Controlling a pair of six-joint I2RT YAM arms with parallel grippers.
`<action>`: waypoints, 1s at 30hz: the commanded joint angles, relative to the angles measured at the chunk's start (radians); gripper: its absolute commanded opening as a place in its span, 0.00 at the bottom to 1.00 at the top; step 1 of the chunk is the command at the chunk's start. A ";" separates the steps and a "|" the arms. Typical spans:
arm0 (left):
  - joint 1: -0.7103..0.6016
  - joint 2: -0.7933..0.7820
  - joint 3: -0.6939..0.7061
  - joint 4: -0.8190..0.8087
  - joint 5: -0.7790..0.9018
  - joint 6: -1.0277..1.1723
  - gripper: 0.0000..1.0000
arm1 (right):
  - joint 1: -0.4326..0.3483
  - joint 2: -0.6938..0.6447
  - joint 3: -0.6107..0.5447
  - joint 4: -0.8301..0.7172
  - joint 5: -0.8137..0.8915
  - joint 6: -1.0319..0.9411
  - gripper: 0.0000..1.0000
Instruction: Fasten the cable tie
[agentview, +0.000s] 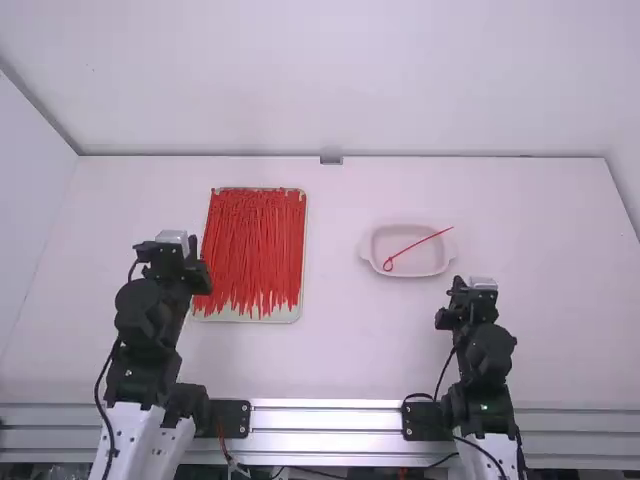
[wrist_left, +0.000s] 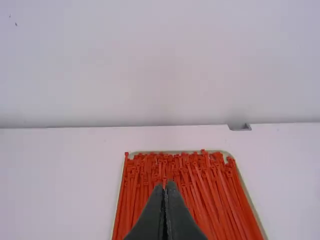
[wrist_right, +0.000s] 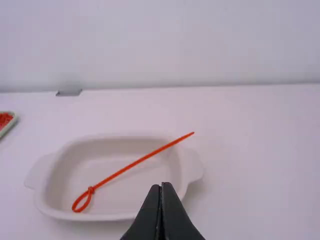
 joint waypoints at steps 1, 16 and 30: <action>-0.002 -0.053 -0.046 0.005 -0.005 0.001 0.00 | 0.002 -0.034 -0.012 -0.005 0.000 0.005 0.00; -0.002 -0.287 -0.281 0.005 -0.005 0.001 0.00 | 0.002 -0.109 -0.012 -0.005 0.000 0.005 0.00; -0.002 -0.441 -0.425 0.005 -0.005 0.001 0.00 | 0.002 -0.109 -0.012 -0.005 0.000 0.005 0.00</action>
